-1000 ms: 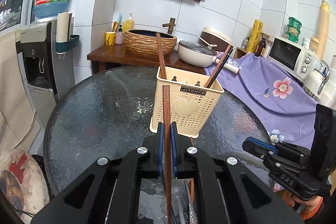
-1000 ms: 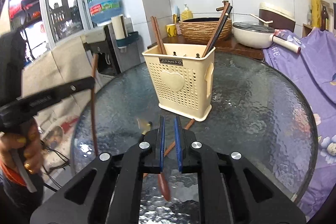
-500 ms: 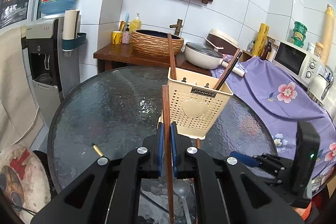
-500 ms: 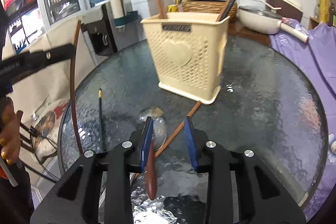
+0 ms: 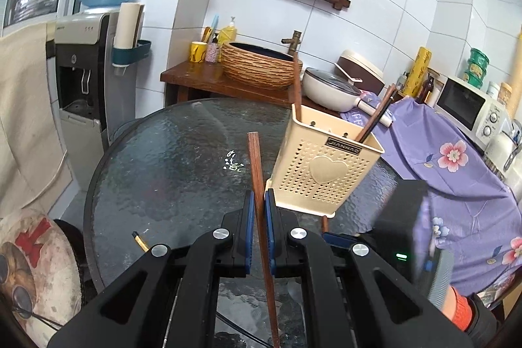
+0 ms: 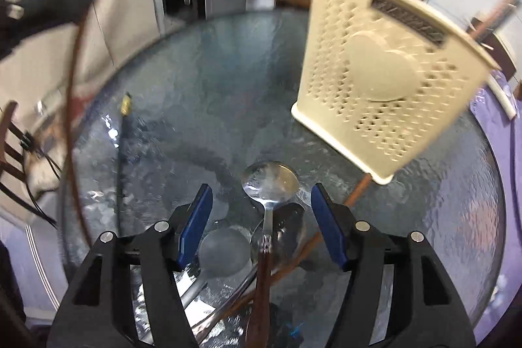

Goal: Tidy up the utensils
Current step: 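Lift the chopstick and spoon and lower both into the cream holder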

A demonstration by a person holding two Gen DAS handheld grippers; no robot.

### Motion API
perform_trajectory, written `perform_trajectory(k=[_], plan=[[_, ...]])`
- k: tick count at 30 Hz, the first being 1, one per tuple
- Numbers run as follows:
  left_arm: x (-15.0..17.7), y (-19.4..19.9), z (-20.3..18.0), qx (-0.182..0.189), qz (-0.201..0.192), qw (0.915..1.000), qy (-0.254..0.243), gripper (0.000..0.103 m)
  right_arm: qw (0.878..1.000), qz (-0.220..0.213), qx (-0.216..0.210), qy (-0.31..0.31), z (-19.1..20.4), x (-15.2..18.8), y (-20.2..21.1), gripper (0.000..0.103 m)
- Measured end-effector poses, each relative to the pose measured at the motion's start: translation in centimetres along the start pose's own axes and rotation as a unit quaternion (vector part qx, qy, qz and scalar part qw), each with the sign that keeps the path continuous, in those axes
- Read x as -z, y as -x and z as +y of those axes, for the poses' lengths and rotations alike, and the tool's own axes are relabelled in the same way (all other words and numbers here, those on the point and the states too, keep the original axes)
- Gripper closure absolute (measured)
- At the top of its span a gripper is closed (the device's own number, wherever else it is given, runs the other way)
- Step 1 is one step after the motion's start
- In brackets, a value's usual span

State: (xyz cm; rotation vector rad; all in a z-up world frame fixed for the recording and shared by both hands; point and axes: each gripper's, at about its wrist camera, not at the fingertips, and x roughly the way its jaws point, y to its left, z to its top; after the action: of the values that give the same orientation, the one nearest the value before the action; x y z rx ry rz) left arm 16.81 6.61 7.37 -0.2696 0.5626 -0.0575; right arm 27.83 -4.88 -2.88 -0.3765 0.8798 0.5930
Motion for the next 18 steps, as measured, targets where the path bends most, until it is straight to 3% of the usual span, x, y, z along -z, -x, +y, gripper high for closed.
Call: perform_trajectory(k=[4, 7, 13, 18], plan=[[0.0, 0.0, 0.4, 0.002, 0.001, 1.0, 0.0, 0.096, 0.998, 0.058, -0.001, 0.009, 0.2, -1.0, -2.8, 0.04], [-0.1, 0.1, 0.6, 0.005, 0.001, 1.0, 0.0, 0.096, 0.997, 0.076, -0.011, -0.006, -0.3, -1.2, -3.9, 0.043], [-0.1, -0.2, 0.6, 0.007, 0.003, 1.0, 0.001, 0.096, 0.996, 0.075, -0.033, -0.019, -0.9, -1.6, -4.4, 0.055], [0.0, -0.3, 0.3, 0.009, 0.004, 0.9999, -0.001, 0.096, 0.998, 0.064, -0.025, -0.01, -0.9, -1.4, -4.2, 0.056]])
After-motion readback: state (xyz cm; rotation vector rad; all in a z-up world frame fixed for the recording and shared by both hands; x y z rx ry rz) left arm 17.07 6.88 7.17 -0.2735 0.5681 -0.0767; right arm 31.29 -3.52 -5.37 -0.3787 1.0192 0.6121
